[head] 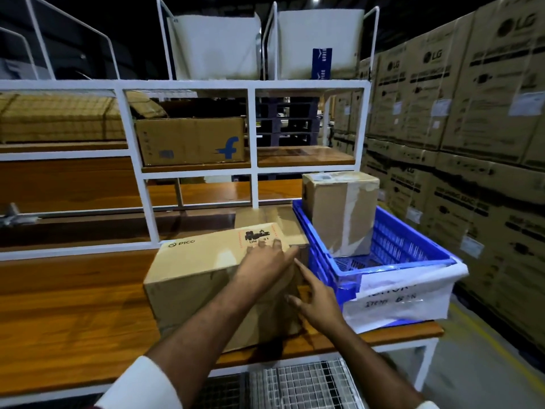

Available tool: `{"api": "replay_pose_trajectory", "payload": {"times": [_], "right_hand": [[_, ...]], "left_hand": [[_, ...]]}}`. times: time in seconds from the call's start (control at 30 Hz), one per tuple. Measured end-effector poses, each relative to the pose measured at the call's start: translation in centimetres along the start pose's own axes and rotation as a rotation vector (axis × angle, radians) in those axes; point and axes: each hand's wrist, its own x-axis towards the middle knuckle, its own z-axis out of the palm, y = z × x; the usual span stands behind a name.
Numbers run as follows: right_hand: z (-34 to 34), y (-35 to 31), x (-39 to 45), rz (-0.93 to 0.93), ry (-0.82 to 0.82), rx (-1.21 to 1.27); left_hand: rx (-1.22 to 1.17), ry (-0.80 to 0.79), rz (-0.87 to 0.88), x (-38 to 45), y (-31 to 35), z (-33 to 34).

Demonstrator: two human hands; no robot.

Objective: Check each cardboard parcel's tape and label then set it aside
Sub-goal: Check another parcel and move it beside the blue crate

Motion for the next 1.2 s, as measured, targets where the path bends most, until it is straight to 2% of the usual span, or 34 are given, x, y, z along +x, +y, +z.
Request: {"api": "replay_pose_trajectory", "payload": {"times": [0.1,0.2,0.27,0.33,0.43,0.6,0.73,0.8,0.93,1.2], "right_hand": [[-0.3,-1.8,1.2,-0.095,0.006,-0.019],[-1.3,-5.3,2.7,-0.222,0.126,-0.122],[-2.4,-7.6,3.7,-0.319,0.189,-0.221],[-2.9,-9.5,4.4,-0.411,0.174,-0.361],[-1.9,-11.0,4.8,-0.498,0.058,-0.622],[-0.5,-11.2,4.6,-0.537,0.026,-0.723],[-2.3,-12.0,6.1,-0.378,-0.030,-0.568],[-2.9,-12.1,7.9,-0.303,-0.056,-0.615],[-3.0,-12.6,11.7,-0.196,-0.239,-0.738],[-2.3,-13.1,15.7,-0.186,-0.388,-0.734]], "left_hand": [[-0.142,0.185,-0.024,-1.6,-2.3,-2.8],[-0.425,0.383,-0.093,-4.0,-5.1,-5.4],[-0.593,0.453,-0.184,-5.3,-6.5,-5.4],[-0.727,0.507,-0.307,-6.3,-7.5,-3.7],[-0.803,0.534,-0.434,-7.7,-7.9,0.2],[-0.881,0.490,-0.497,-8.2,-8.5,2.9],[-0.810,0.482,-0.472,-5.8,-9.7,0.5],[-0.706,0.390,-0.422,-3.9,-10.1,-0.9],[-0.555,0.071,-0.285,1.2,-9.8,-1.9],[-0.518,-0.118,-0.166,4.2,-10.5,-3.0]]}}
